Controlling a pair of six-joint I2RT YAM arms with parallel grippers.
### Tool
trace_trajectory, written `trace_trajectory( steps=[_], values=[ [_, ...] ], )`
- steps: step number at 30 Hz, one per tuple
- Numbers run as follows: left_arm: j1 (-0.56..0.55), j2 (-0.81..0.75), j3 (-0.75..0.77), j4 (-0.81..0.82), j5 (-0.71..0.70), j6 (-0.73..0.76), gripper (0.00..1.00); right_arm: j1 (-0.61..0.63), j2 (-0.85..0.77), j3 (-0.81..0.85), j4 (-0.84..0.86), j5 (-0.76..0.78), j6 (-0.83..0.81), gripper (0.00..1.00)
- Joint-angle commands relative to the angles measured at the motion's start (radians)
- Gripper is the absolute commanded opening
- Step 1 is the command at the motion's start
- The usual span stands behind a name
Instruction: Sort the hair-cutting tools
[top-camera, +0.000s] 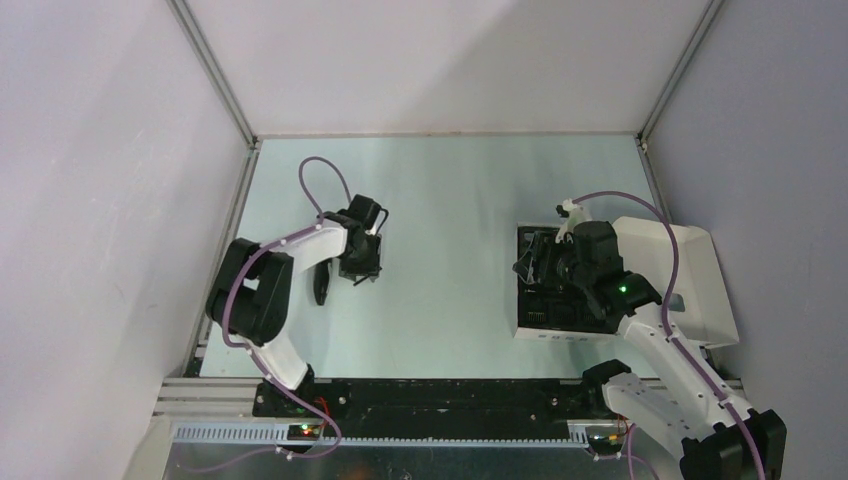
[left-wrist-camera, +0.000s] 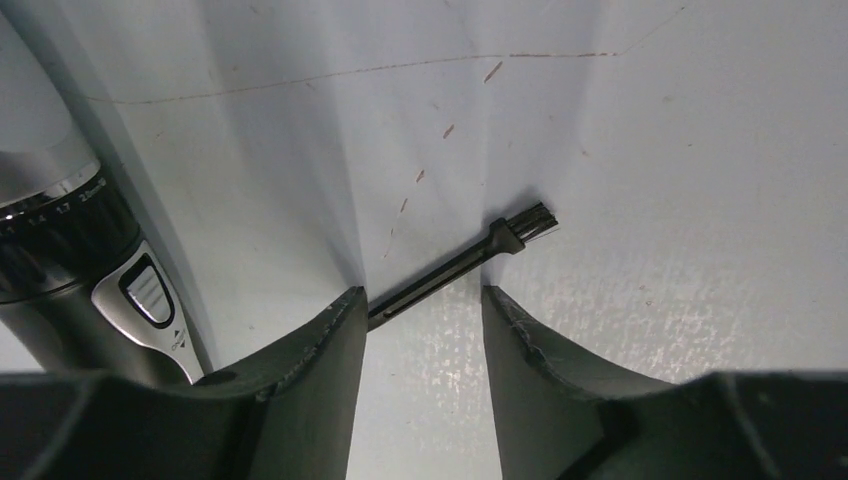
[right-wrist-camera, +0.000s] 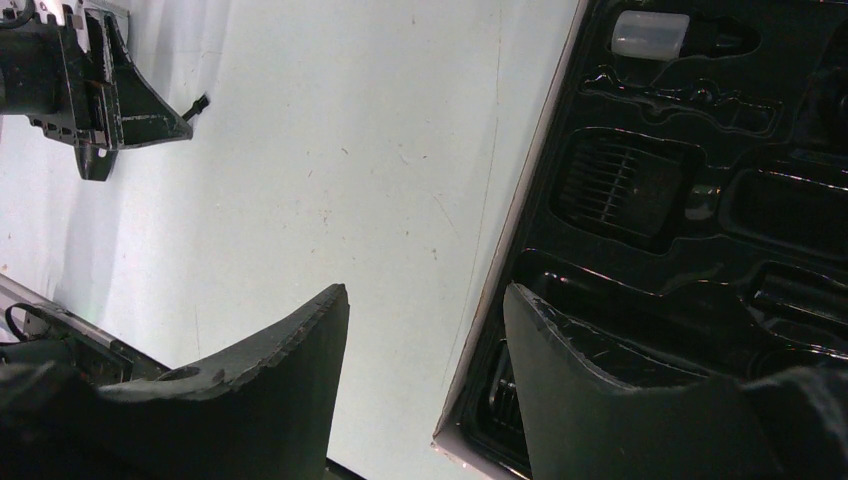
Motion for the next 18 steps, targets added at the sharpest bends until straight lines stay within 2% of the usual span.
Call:
trace_trajectory(
  steps=[1,18],
  values=[
    [0.003,0.034,0.018,-0.012,0.022,0.014,0.5,0.006,-0.018,-0.001,0.019,-0.005,0.005,0.63],
    [-0.087,0.011,-0.071,-0.045,0.064,-0.052,0.16,0.006,-0.006,-0.012,0.054,-0.053,0.035,0.63]
  ],
)
